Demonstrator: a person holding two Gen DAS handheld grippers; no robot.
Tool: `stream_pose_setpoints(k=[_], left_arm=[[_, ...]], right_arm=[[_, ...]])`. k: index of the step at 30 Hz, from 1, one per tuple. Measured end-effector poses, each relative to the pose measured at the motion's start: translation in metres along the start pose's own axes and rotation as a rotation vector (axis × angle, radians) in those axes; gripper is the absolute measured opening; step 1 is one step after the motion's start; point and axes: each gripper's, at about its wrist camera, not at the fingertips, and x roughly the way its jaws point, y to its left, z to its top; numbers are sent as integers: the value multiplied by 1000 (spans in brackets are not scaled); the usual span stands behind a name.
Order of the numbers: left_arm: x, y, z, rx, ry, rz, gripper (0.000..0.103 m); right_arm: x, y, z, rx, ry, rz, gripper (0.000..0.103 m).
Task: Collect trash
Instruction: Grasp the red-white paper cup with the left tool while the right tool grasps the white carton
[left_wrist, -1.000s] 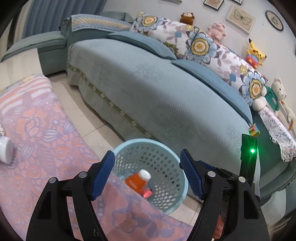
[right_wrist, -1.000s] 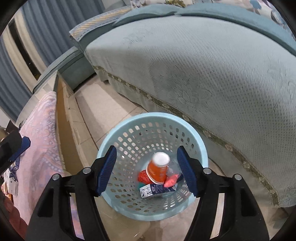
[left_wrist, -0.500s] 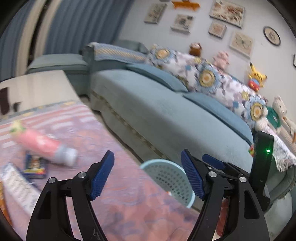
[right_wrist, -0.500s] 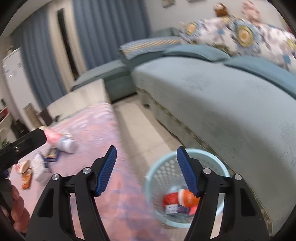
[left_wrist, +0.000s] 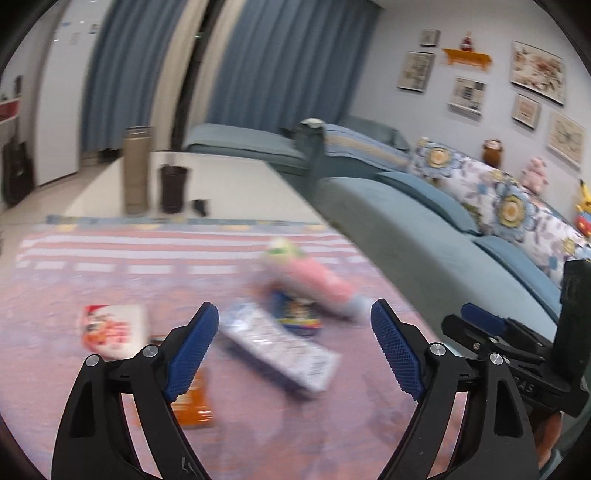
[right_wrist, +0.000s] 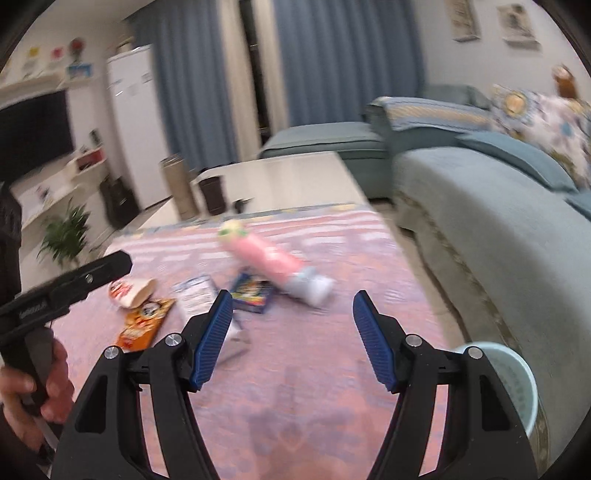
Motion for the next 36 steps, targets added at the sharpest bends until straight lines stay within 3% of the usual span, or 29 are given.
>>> stream_pose_setpoints(k=[4, 7, 10, 15, 20, 22, 30, 33, 36], left_arm=[[-9, 48, 0, -57, 5, 90, 82], [-4, 93, -3, -127, 57, 165, 83], [5, 127, -11, -197, 106, 209, 82], [19, 166, -24, -297, 156, 203, 81], [35, 166, -27, -301, 184, 146, 78], [37, 162, -30, -304, 201, 104, 72], [30, 114, -49, -226, 254, -153, 71], [24, 102, -50, -170, 253, -131, 71], [11, 109, -45, -139, 189, -9, 77]], right_arm=[[29, 38, -3, -60, 37, 66, 64], [57, 60, -6, -94, 93, 95, 65], [86, 78, -12, -135, 155, 102, 75], [117, 88, -18, -155, 214, 65, 77], [137, 86, -25, -146, 283, 52, 76], [139, 88, -29, -162, 302, 55, 63], [115, 82, -36, -126, 296, 85, 55], [116, 82, -40, -132, 301, 85, 55], [115, 85, -40, -151, 283, 74, 55]])
